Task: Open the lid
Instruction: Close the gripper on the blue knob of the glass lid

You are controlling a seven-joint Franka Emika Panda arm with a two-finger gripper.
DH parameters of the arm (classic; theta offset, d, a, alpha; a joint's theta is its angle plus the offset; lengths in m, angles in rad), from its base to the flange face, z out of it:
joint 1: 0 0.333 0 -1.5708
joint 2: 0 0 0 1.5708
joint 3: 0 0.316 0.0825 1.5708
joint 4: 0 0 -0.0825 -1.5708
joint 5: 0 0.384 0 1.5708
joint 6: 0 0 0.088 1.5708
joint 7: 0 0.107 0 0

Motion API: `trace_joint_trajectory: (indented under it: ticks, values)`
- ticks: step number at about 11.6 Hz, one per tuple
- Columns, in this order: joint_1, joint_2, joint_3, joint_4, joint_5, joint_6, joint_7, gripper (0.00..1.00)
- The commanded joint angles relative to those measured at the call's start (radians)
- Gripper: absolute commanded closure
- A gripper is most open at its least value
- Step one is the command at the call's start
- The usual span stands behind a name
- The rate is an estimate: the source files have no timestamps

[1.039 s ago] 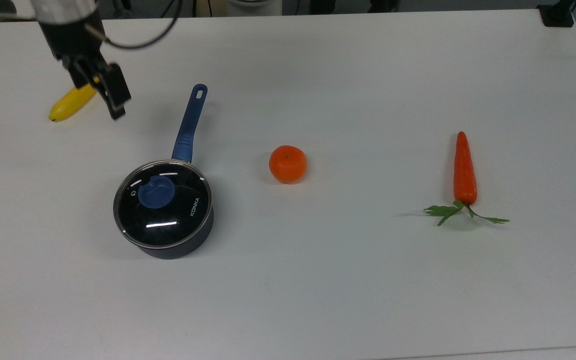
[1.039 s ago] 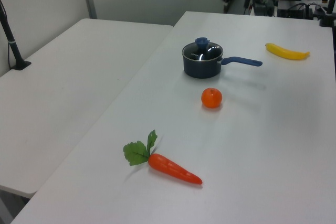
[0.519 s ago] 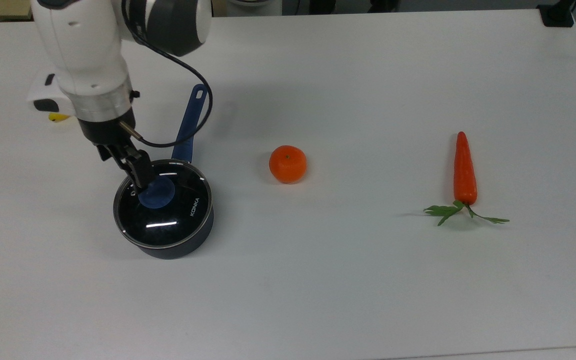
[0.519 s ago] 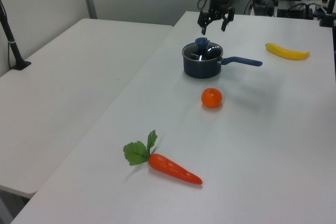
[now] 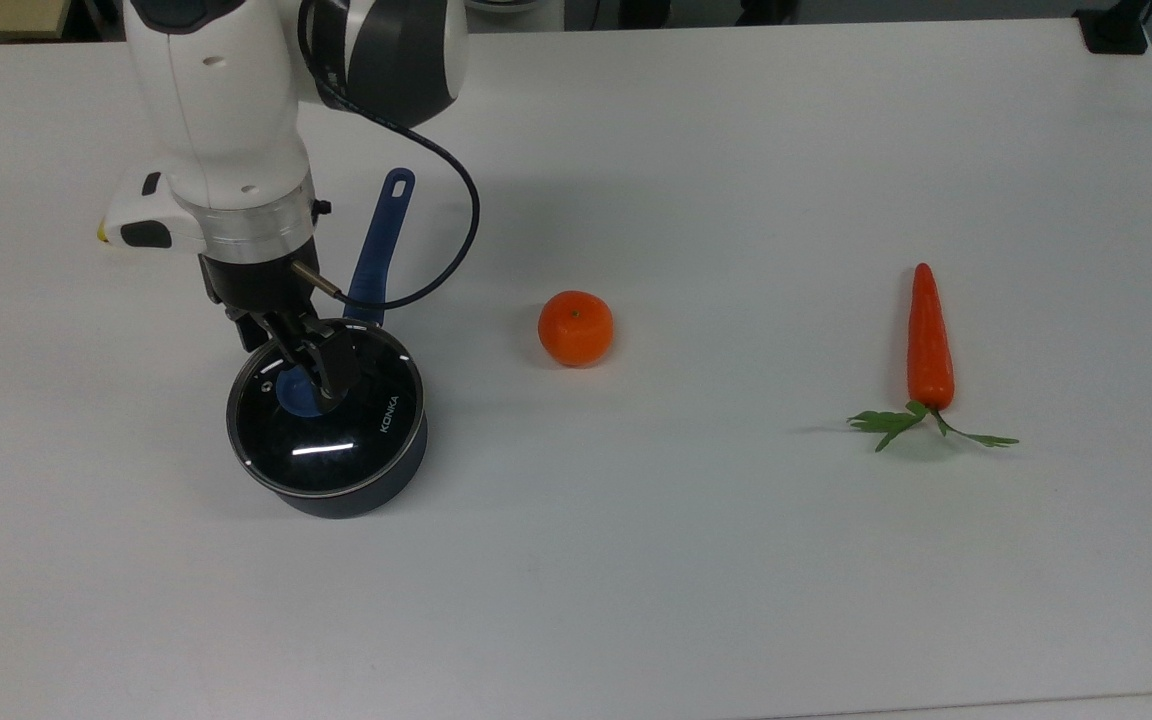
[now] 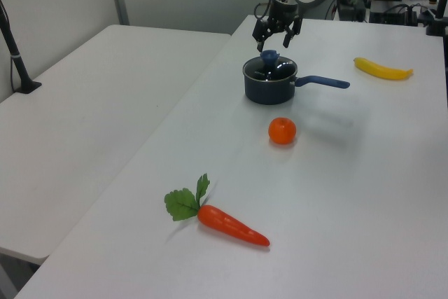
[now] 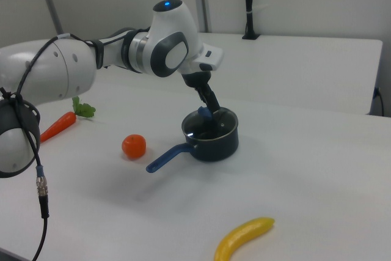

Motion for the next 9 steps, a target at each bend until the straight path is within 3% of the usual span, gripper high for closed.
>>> trace_joint_trajectory:
  ticks: [1, 9]
  values:
    - [0.004, 0.008, 0.014, 0.007, -0.039, 0.014, 0.026, 0.00]
    - [0.004, 0.020, 0.045, -0.004, -0.077, 0.014, 0.027, 0.10]
